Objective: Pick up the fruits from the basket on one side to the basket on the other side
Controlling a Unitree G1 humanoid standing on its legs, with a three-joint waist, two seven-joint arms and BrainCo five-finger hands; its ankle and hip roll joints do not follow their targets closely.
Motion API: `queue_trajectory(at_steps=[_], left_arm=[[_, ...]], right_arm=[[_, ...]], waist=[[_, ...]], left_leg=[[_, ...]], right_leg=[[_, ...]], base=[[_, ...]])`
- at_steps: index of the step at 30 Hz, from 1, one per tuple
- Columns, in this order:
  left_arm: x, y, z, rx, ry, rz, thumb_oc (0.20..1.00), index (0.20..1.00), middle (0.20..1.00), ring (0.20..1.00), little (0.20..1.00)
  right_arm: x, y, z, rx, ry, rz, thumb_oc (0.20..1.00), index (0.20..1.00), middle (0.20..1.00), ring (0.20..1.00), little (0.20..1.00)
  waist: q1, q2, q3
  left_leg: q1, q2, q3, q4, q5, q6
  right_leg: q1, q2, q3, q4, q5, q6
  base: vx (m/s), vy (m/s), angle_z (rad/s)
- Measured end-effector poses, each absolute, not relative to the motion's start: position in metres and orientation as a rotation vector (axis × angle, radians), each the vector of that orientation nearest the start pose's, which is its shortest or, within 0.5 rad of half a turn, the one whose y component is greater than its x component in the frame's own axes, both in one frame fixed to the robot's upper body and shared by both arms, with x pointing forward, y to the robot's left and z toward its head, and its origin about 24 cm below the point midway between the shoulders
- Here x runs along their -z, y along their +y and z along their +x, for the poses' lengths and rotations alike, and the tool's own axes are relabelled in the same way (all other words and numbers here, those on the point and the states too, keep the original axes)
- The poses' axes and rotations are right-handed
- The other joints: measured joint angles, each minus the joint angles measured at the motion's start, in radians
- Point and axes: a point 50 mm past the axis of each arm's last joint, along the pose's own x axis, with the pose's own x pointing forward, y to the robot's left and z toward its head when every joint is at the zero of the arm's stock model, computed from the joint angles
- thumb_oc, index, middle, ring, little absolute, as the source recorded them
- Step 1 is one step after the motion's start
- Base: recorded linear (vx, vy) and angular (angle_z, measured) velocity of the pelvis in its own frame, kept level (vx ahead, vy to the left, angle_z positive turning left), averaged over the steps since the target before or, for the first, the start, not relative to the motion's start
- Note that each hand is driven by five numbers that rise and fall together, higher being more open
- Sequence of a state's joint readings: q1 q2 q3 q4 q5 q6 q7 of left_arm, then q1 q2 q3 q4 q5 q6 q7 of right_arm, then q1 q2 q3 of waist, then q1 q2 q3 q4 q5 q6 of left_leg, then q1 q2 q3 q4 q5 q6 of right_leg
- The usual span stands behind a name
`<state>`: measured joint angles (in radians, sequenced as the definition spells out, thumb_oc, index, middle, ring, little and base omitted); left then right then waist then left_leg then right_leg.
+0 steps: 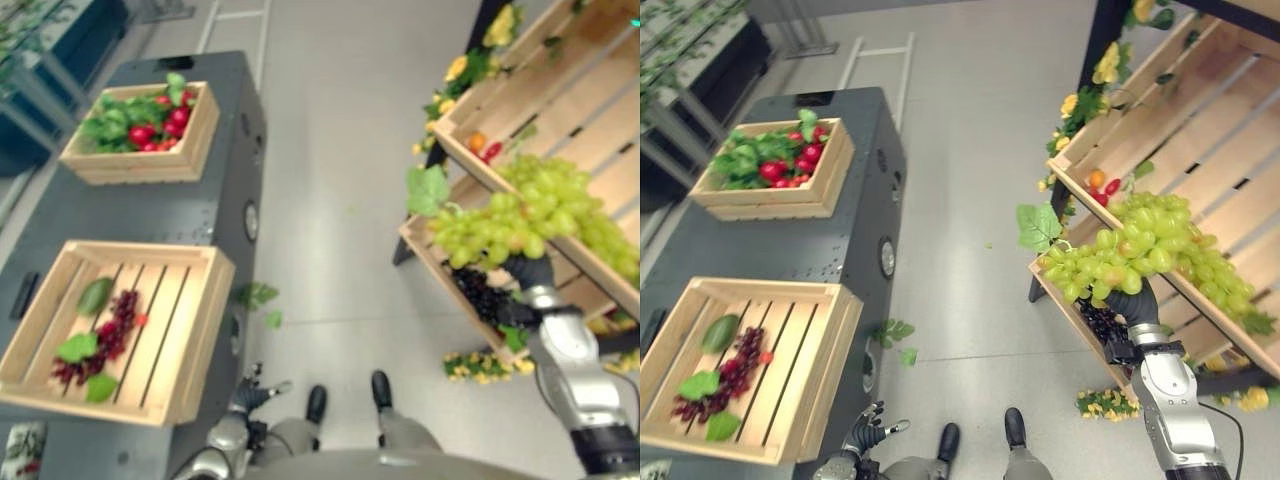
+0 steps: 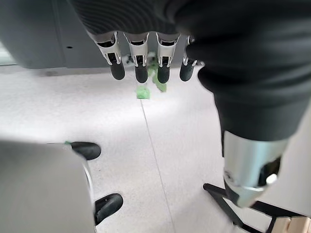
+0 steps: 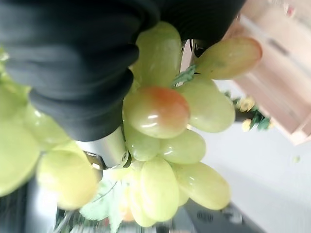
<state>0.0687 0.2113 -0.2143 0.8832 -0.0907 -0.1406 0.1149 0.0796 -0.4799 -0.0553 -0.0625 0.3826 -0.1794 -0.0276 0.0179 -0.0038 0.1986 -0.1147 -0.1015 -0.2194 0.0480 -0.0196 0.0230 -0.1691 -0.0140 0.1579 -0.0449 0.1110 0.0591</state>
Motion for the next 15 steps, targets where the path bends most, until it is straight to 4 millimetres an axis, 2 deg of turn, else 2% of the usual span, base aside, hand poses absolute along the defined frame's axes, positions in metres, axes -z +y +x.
queue_trajectory(at_steps=[1,2,3,9,13,15], left_arm=[[0.131,0.208,0.142,-0.047,0.816,0.264,1.0,1.0,1.0,1.0,1.0],[0.129,0.207,0.147,-0.039,0.8,0.268,1.0,1.0,1.0,1.0,1.0],[0.128,0.212,0.15,-0.037,0.796,0.286,1.0,1.0,1.0,1.0,1.0],[0.121,0.201,0.169,0.023,0.739,0.323,1.0,1.0,1.0,1.0,1.0],[0.121,0.201,0.165,0.021,0.74,0.322,1.0,1.0,1.0,1.0,1.0],[0.122,0.204,0.16,0.015,0.748,0.335,1.0,1.0,1.0,1.0,1.0]], right_arm=[[-0.082,-0.246,0.235,0.071,-0.179,-0.083,0.2,0.2,0.2,0.2,0.2],[-0.081,-0.247,0.234,0.075,-0.177,-0.081,0.2,0.2,0.2,0.2,0.2],[-0.082,-0.248,0.234,0.081,-0.179,-0.083,0.2,0.2,0.2,0.2,0.2],[-0.077,-0.249,0.231,0.083,-0.161,-0.082,0.2,0.2,0.2,0.2,0.2],[-0.077,-0.244,0.233,0.062,-0.164,-0.08,0.2,0.2,0.2,0.2,0.2],[-0.075,-0.24,0.233,0.047,-0.157,-0.076,0.2,0.2,0.2,0.2,0.2]], waist=[[-0.01,-0.012,-0.001],[-0.021,-0.022,-0.002],[-0.029,-0.022,0.001],[-0.033,-0.018,0.0],[-0.028,-0.029,-0.004],[-0.026,-0.052,-0.017]], left_leg=[[0.003,0.012,0.013,0.005,0.008,-0.008],[0.003,0.015,0.032,0.002,0.008,-0.008],[0.005,0.011,0.037,0.001,0.016,-0.002],[0.065,0.011,0.053,-0.044,0.014,-0.003],[0.088,0.023,0.084,-0.078,0.012,0.0],[0.09,0.031,0.098,-0.097,0.016,0.008]], right_leg=[[-0.028,0.035,-0.031,0.115,-0.066,-0.001],[-0.026,0.043,-0.036,0.14,-0.098,-0.029],[-0.015,0.039,-0.029,0.123,-0.099,-0.048],[0.089,0.035,0.002,-0.04,-0.022,-0.058],[0.086,0.047,0.047,-0.046,-0.012,-0.057],[0.063,0.057,0.066,-0.038,-0.001,-0.059]], base=[[0.06,0.048,-0.44],[0.08,0.082,-0.34],[0.04,0.091,-0.14],[0.04,0.111,-0.18],[0.03,0.1,-0.37],[-0.02,0.093,-0.47]])
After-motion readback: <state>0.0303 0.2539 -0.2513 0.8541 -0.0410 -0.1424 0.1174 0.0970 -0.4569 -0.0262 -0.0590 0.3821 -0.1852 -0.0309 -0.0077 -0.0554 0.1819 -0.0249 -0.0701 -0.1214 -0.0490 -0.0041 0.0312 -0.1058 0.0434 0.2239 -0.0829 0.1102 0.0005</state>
